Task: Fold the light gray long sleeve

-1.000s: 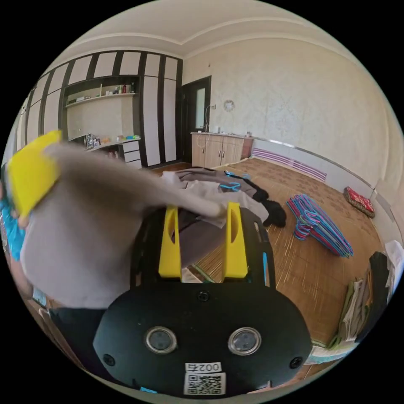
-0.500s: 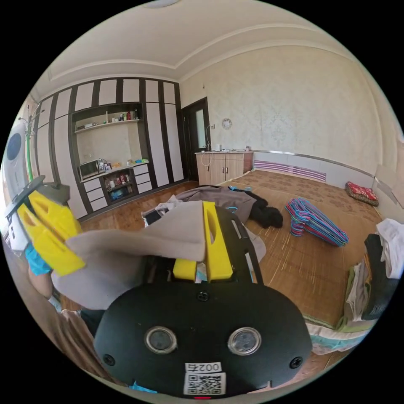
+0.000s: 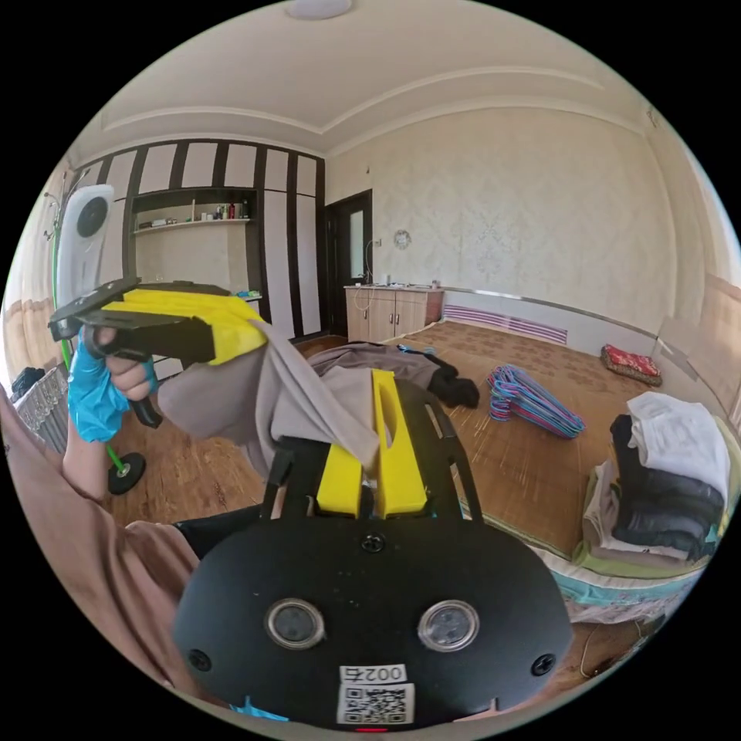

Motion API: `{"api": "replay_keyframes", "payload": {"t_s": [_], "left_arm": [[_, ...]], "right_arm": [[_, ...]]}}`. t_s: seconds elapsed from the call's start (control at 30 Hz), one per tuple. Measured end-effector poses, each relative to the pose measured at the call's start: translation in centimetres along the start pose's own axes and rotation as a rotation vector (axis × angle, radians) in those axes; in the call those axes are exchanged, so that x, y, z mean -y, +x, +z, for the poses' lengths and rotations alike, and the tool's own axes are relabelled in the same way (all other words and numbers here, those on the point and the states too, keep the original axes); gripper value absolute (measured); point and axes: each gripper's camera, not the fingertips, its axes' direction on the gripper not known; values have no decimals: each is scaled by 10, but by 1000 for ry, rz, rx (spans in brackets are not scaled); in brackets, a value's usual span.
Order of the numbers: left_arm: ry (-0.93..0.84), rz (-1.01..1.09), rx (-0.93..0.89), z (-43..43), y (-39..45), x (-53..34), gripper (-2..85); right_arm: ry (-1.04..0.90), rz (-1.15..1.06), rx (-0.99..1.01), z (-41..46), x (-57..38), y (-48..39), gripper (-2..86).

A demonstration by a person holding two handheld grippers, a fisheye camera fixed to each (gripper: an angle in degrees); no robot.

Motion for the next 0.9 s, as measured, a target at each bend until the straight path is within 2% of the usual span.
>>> {"api": "replay_keyframes", "payload": {"t_s": [0.43,0.7,0.9], "left_arm": [[-151,-33,-155,53,-1,1,-10],[-260,-145,-111,91,-41,-12,-12],[-336,-208,-1,118,-73,-4,-5]], "right_arm": [[-121,28,1,10,-51,40,-8],[-280,78,-21,44,-94,93,18],[-372,44,-23,38,-106,130,61]]}}
